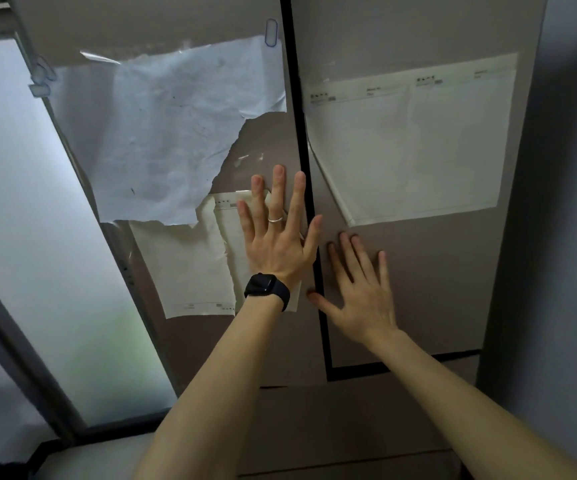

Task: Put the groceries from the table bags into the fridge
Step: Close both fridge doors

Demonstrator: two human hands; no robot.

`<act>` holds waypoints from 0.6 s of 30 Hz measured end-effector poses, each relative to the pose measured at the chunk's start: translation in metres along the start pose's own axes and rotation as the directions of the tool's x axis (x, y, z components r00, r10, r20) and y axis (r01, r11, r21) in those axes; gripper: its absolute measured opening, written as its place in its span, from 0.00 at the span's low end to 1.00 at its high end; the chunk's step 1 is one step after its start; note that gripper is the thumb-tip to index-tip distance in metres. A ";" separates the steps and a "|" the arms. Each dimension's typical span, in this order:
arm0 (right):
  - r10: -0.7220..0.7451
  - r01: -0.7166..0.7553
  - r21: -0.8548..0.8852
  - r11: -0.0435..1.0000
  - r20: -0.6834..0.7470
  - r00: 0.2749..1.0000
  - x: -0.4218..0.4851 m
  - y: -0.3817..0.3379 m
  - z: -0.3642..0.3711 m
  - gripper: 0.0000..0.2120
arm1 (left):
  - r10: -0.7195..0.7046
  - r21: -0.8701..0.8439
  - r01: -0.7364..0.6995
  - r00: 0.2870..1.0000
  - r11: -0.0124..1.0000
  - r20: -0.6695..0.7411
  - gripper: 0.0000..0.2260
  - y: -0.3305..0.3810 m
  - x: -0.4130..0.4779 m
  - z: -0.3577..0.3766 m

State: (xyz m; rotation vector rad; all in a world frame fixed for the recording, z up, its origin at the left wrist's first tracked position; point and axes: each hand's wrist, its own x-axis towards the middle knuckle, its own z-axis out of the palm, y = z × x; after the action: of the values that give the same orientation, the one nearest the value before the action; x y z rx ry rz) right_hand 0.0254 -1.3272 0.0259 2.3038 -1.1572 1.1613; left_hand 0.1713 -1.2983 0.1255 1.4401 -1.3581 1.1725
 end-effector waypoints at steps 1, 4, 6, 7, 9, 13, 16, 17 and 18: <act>-0.002 0.002 -0.005 1.000 -0.012 1.000 0.000 0.000 0.003 0.42 | 0.001 0.005 -0.001 1.000 1.000 0.006 0.27 0.000 0.000 0.002; -0.016 0.014 -0.024 1.000 -0.081 0.997 -0.002 0.001 0.012 0.39 | 0.000 0.028 -0.001 1.000 1.000 0.015 0.27 0.000 0.002 0.015; -0.043 0.036 -0.054 0.998 -0.141 0.989 -0.001 0.006 0.019 0.38 | -0.017 0.046 0.016 1.000 0.999 0.021 0.27 -0.001 0.005 0.024; -0.067 0.056 -0.067 0.996 -0.166 0.984 -0.001 0.009 0.023 0.37 | -0.022 0.041 0.021 1.000 0.999 0.015 0.28 -0.003 0.003 0.028; -0.104 0.088 -0.086 0.992 -0.214 0.971 0.001 0.013 0.027 0.36 | -0.006 0.070 0.006 1.000 0.998 -0.007 0.28 -0.005 0.003 0.033; -0.111 0.086 -0.113 0.990 -0.244 0.963 0.004 0.016 0.031 0.35 | 0.002 0.080 -0.001 1.000 0.997 -0.014 0.27 -0.004 0.004 0.033; -0.114 0.087 -0.136 0.987 -0.203 0.972 0.003 0.018 0.028 0.35 | -0.005 0.083 0.004 1.000 0.997 0.017 0.26 -0.001 0.005 0.033; -0.113 0.087 -0.146 0.985 -0.181 0.977 0.003 0.020 0.024 0.35 | -0.011 0.082 0.010 1.000 0.997 0.020 0.26 -0.001 0.005 0.032; -0.116 0.094 -0.145 0.985 -0.151 0.982 0.003 0.021 0.021 0.35 | -0.019 0.085 0.017 0.999 0.996 0.029 0.26 -0.001 0.004 0.032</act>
State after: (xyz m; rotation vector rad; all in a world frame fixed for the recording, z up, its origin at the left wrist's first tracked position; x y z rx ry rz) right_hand 0.0214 -1.3536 0.0132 2.1011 -1.0122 1.1643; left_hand 0.1751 -1.3301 0.1225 1.5322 -1.3263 1.2144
